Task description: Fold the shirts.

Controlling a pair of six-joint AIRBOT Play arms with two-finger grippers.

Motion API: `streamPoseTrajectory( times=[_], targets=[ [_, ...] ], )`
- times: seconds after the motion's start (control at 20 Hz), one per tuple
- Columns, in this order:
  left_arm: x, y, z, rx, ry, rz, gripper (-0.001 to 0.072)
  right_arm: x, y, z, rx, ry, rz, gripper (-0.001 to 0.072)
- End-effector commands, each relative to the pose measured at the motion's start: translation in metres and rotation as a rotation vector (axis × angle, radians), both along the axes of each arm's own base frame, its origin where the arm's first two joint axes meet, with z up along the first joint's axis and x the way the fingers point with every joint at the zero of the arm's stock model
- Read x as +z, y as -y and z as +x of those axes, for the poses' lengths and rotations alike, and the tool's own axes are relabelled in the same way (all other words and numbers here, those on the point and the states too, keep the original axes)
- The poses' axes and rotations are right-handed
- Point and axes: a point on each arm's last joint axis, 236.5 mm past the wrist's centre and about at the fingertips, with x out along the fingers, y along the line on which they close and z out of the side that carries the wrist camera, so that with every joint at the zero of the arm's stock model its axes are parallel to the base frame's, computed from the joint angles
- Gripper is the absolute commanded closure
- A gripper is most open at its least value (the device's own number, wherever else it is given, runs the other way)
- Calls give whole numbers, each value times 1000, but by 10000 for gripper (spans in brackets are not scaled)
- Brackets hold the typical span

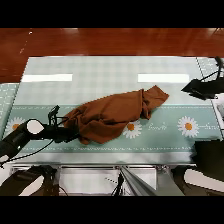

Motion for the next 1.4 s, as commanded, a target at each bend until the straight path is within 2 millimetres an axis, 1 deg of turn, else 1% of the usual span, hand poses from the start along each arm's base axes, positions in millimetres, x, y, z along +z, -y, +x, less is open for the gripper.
streamPoseTrajectory(
  times=[0.0, 0.1, 0.2, 0.25, 0.4, 0.5, 0.55, 0.6, 0.65, 0.75, 0.8, 0.85, 0.9, 0.95, 1.0, 1.1, 1.15, 1.2, 1.25, 1.3, 1.35],
  targets=[
    [-2, -18, -1, -89, 22, 87, 689, -24, -32, 14, -34, -45, 212, 147],
    [2, -17, 5, -88, 37, 85, 689, -40, -40, 15, -43, -87, 269, 147],
    [7, -16, 12, -87, 55, 82, 689, -56, -51, 7, -5, -147, 273, 176],
    [10, -15, 15, -86, 64, 81, 689, -64, -58, 3, 20, -174, 266, 177],
    [18, -13, 26, -85, 94, 77, 689, -87, -92, -10, 95, -237, 262, 177],
    [23, -12, 32, -84, 111, 75, 689, -101, -114, -24, 137, -285, 265, 176],
    [25, -12, 36, -83, 122, 74, 689, -107, -122, -29, 149, -296, 260, 177],
    [28, -11, 40, -82, 133, 73, 689, -112, -128, -27, 153, -286, 244, 187],
    [32, -10, 45, -80, 148, 72, 689, -115, -131, -21, 153, -258, 218, 266],
    [43, -9, 58, -79, 187, 70, 689, -113, -137, -1, 127, -188, 203, 549],
    [54, -7, 68, -86, 224, 68, 689, -106, -140, 7, 117, -166, 219, 655],
    [69, -6, 80, -95, 276, 65, 689, -93, -139, 16, 110, -130, 232, 686],
    [90, -5, 94, -103, 343, 68, 689, -75, -135, 26, 110, -81, 225, 687],
    [118, -6, 112, -103, 428, 77, 689, -49, -129, 38, 121, -6, 209, 687],
    [150, -8, 129, -87, 515, 75, 689, -18, -121, 49, 130, 76, 187, 687],
    [234, -21, 161, -19, 726, 70, 689, 60, -99, 66, 127, 272, 130, 687],
    [285, -32, 174, 28, 855, 72, 689, 104, -88, 70, 120, 377, 94, 687],
    [340, -45, 181, 81, 994, 77, 689, 145, -79, 69, 110, 468, 63, 687],
    [393, -58, 182, 132, 1127, 84, 689, 188, -72, 65, 100, 563, 28, 687],
    [439, -68, 177, 174, 1244, 90, 689, 228, -67, 58, 99, 654, -11, 687],
    [480, -77, 168, 210, 1349, 95, 689, 262, -63, 49, 98, 733, -49, 688]
  ],
)
